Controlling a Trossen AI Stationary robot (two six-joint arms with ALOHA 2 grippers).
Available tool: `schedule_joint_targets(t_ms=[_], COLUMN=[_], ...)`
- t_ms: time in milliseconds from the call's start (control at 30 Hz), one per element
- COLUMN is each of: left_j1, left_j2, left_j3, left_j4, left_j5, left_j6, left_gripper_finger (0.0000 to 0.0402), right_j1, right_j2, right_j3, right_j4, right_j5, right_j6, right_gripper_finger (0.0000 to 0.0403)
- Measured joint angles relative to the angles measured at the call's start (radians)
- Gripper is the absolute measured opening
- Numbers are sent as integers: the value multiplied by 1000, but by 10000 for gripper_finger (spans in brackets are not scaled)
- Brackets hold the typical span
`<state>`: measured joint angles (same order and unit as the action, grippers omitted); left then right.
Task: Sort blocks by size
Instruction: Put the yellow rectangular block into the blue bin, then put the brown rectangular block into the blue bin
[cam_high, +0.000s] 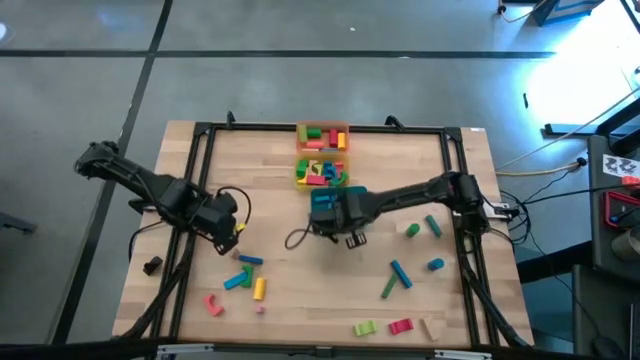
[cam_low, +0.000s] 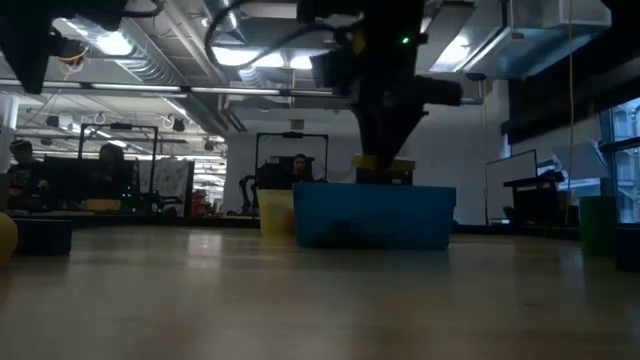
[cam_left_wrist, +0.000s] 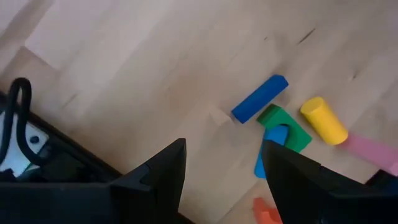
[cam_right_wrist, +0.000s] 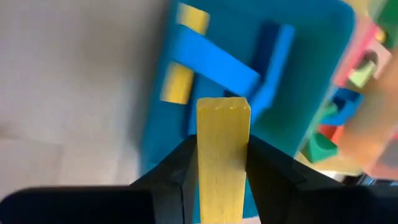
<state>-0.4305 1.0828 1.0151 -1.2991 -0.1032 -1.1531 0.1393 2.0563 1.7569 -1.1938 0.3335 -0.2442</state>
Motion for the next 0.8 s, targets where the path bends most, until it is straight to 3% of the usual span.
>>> schedule_joint_targets(t_ms=[267, 600, 800], left_j1=[-31, -72, -93], left_j2=[0, 1, 1], left_j3=[-75, -174, -231], left_j4=[61, 226, 279], left_j5=[4, 33, 41], left_j6=[-142, -230, -272], left_gripper_finger=[194, 194, 194], right_j1=[-91, -94, -94], right_j2=[0, 0, 0], right_j3=[0, 0, 0], right_j4=[35, 45, 45], right_j5=[-62, -64, -64], right_j6=[9, 11, 11], right_gripper_finger=[127, 196, 217])
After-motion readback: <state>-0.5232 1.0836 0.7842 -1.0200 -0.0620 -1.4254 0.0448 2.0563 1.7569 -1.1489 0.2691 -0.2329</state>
